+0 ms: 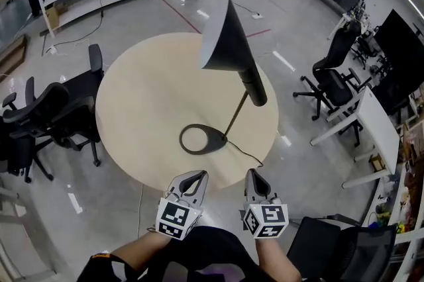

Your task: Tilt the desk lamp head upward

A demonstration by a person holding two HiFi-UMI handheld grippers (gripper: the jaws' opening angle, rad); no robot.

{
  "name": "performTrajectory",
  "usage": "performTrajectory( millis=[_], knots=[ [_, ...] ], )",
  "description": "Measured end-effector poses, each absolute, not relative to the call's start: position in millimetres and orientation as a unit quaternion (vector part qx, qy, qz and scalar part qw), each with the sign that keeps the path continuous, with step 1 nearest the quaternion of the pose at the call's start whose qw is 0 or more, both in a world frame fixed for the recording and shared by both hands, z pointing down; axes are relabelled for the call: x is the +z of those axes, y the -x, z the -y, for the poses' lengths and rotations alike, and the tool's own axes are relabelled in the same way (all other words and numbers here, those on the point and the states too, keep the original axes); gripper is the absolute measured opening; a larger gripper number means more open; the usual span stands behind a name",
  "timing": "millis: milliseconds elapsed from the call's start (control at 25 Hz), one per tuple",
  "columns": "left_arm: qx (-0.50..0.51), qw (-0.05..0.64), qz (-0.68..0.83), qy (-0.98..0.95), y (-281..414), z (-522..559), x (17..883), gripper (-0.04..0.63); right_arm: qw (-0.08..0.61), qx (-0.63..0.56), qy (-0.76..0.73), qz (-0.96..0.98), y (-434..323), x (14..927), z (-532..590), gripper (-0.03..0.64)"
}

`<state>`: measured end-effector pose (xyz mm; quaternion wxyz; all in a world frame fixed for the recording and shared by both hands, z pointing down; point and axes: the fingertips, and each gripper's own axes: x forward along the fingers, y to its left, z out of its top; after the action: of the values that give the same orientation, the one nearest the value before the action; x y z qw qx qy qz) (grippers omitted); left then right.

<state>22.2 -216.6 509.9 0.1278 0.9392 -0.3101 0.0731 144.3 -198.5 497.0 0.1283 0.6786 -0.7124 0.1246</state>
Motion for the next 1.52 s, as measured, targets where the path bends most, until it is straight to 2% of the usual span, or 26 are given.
performTrajectory(
  millis=[360, 840, 1520],
  knots=[
    [0.075, 0.122, 0.331, -0.933, -72, 69, 500, 0.048, 0.118, 0.12, -0.661, 0.731, -185, 506, 44, 0.01],
    [0.106, 0.091, 0.398, -0.907, -92, -128, 499, 0.048, 0.088, 0.119, -0.616, 0.774, -207, 517, -143, 0.009],
    [0.127, 0.068, 0.451, -0.881, -52, -220, 485, 0.048, 0.075, 0.098, -0.571, 0.812, -164, 497, -221, 0.009]
  ],
)
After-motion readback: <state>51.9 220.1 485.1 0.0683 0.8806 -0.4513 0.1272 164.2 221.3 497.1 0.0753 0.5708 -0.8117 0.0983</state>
